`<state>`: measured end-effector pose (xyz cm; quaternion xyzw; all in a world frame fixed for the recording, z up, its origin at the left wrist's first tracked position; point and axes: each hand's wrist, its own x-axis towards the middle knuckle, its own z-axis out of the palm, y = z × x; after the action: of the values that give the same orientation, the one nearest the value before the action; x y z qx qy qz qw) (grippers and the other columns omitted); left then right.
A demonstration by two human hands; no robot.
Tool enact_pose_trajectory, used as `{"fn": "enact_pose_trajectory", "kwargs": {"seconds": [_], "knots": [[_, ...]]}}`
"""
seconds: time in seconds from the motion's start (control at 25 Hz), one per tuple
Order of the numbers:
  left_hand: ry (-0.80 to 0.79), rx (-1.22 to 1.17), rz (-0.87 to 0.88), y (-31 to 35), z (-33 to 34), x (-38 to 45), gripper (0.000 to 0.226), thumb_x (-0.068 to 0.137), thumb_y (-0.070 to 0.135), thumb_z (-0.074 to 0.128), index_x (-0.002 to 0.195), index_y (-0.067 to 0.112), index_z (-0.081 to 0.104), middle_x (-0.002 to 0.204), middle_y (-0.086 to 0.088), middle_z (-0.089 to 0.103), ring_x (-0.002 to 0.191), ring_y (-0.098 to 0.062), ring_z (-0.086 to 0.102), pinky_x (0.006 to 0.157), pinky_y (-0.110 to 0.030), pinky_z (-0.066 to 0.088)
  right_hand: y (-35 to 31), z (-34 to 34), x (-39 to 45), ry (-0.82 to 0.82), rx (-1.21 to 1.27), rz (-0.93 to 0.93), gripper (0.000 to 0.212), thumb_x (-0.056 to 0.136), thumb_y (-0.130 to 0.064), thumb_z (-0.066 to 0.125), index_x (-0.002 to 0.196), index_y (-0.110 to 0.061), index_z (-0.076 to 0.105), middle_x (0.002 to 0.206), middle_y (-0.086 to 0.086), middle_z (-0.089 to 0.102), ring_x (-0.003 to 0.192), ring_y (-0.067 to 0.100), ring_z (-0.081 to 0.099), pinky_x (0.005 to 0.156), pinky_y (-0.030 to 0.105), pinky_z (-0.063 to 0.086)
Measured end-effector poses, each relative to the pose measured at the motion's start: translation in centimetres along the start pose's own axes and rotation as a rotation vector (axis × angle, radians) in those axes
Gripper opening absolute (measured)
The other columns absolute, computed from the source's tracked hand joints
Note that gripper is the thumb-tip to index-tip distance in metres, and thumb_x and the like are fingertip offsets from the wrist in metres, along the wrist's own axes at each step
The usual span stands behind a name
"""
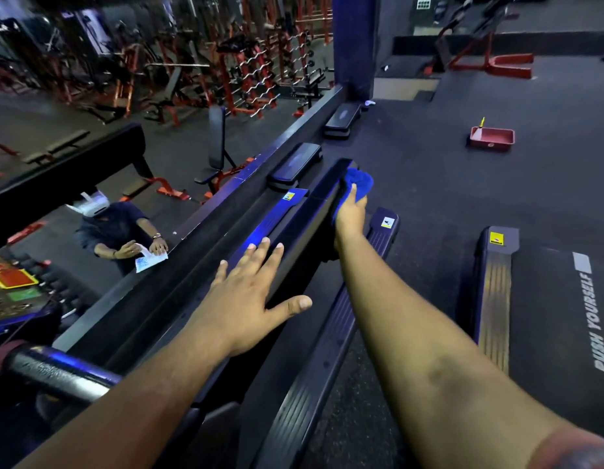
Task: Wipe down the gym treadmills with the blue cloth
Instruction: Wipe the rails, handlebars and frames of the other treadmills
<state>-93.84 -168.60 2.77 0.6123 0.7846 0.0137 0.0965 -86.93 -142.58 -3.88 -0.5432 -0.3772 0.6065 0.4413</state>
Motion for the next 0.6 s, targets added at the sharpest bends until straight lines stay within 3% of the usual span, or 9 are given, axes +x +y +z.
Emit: {"fn": "enact_pose_trajectory", "kwargs": {"seconds": [0.12,0.2,0.28,0.4,0.48,0.6], "knots": [[0.006,0.002,0.001,0.1,0.0,0.0,0.113,0.065,0.098,0.005,0.157,0.034,-0.009,0.165,0.009,-0.017,0.151,-0.008,-0.013,0.124,-0.052,0.001,4.0,-0.8,-10.1,-0.122,-0.112,-0.324,0.065,0.104,-0.042,0.042,0.158,-0.022,0.014,0.166,-0.004,0.009,0.152,0.009,0.007,0.124,0.027,0.007],[0.006,0.010,0.001,0.1,0.0,0.1,0.115,0.064,0.098,0.004,0.157,0.032,-0.010,0.164,0.009,-0.018,0.152,-0.009,-0.013,0.124,-0.051,0.001,6.1,-2.2,-14.1,-0.271,-0.200,-0.552,0.063,0.103,-0.039,0.046,0.157,-0.032,0.015,0.166,-0.011,0.000,0.151,0.001,-0.001,0.121,0.021,0.004],[0.000,0.014,0.003,0.1,0.1,0.1,0.116,0.064,0.098,0.004,0.157,0.031,-0.011,0.164,0.008,-0.019,0.152,-0.009,-0.014,0.124,-0.051,0.000,4.2,-2.7,-10.6,-0.265,-0.404,-0.672,0.060,0.101,-0.040,0.047,0.156,-0.030,0.025,0.167,-0.002,0.001,0.154,0.015,0.003,0.125,0.040,0.012],[-0.012,0.003,-0.001,0.0,0.0,0.2,0.116,0.063,0.099,0.004,0.156,0.031,-0.013,0.164,0.009,-0.020,0.151,-0.009,-0.015,0.124,-0.052,-0.001,-2.1,-1.7,-2.5,-0.208,-0.701,-0.569,0.055,0.099,-0.045,0.047,0.151,-0.032,0.034,0.168,-0.003,0.003,0.154,0.026,0.002,0.116,0.066,0.017],[-0.016,0.001,-0.006,0.0,0.1,0.1,0.116,0.064,0.099,0.005,0.156,0.031,-0.015,0.163,0.009,-0.022,0.150,-0.008,-0.017,0.123,-0.052,-0.002,-3.8,-1.3,-0.5,-0.187,-0.808,-0.509,0.052,0.099,-0.045,0.046,0.148,-0.031,0.039,0.167,-0.005,0.005,0.154,0.024,0.001,0.114,0.070,0.017],[-0.017,-0.025,-0.014,0.1,-0.2,-0.1,0.116,0.066,0.097,0.008,0.154,0.028,-0.021,0.163,0.009,-0.024,0.150,-0.007,-0.017,0.123,-0.053,-0.004,-2.2,-1.4,-3.6,-0.212,-0.793,-0.602,0.049,0.099,-0.038,0.048,0.144,-0.022,0.045,0.166,-0.002,0.016,0.154,0.026,0.005,0.115,0.066,0.018]]}}
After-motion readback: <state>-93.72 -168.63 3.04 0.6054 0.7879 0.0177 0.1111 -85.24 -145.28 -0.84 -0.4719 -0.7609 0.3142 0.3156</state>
